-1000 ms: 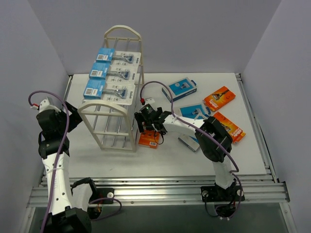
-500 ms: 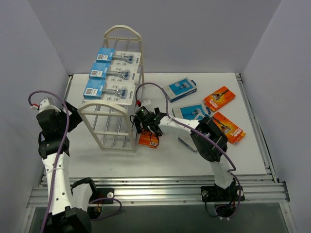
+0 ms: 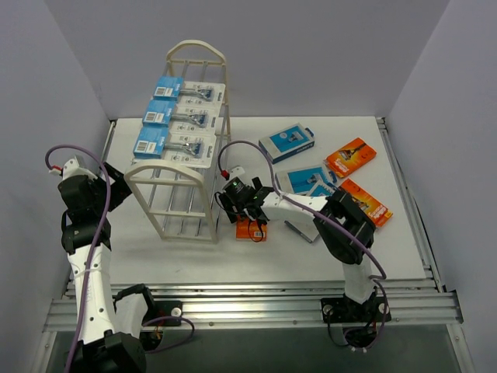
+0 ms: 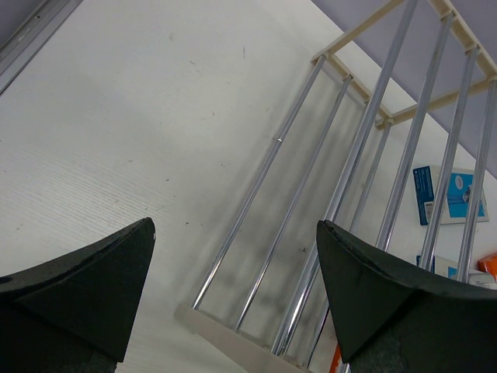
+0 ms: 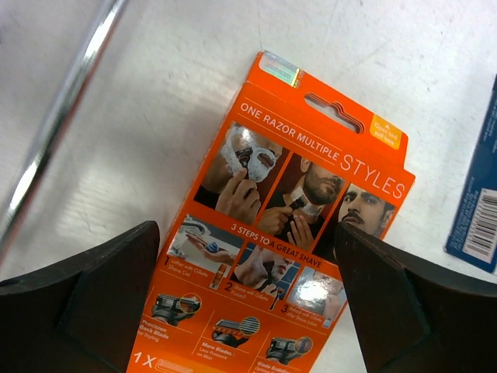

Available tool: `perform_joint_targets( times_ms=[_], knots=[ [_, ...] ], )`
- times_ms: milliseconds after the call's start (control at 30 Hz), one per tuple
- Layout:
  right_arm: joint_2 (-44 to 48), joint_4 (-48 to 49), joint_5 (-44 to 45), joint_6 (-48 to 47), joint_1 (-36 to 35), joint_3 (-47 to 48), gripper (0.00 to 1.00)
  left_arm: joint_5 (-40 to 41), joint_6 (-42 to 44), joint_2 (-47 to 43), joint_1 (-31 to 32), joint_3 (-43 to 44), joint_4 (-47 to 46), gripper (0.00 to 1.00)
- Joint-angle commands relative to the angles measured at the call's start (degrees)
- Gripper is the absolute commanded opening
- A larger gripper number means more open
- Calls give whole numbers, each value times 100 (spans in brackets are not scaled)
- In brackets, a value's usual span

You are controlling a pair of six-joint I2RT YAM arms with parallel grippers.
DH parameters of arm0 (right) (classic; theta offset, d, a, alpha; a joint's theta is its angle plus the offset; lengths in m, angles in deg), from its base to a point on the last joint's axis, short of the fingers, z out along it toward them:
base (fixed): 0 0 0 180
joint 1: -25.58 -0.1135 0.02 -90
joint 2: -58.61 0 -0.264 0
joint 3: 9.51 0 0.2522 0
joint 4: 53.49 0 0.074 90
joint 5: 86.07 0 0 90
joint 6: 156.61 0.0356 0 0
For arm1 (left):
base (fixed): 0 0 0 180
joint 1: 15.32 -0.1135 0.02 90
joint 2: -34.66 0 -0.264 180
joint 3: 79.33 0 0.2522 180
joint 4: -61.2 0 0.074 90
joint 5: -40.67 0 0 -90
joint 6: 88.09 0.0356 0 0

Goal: Place and organize the shaving razors onto the shelf

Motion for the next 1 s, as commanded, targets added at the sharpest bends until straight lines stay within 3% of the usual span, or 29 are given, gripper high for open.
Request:
perform_joint_targets(
  times_ms=[0,433,733,900,967],
  knots=[
    [286,-734,-35,-364,-17,-252,89,-54,21,-92,31,33,-109,94],
    [884,-875,-88,-277,203,-727,91,-10,30,-118,66,42,-83,94],
    [1007,-356,-519,31,273,-1553,96,25,39,-144,136,51,-65,94],
    [1121,-172,-475,207,264,-1912,95,34,39,-153,145,42,-65,94],
    [1226,-67,-588,251,308,-2001,90,25,39,-162,145,42,-65,94]
  ],
)
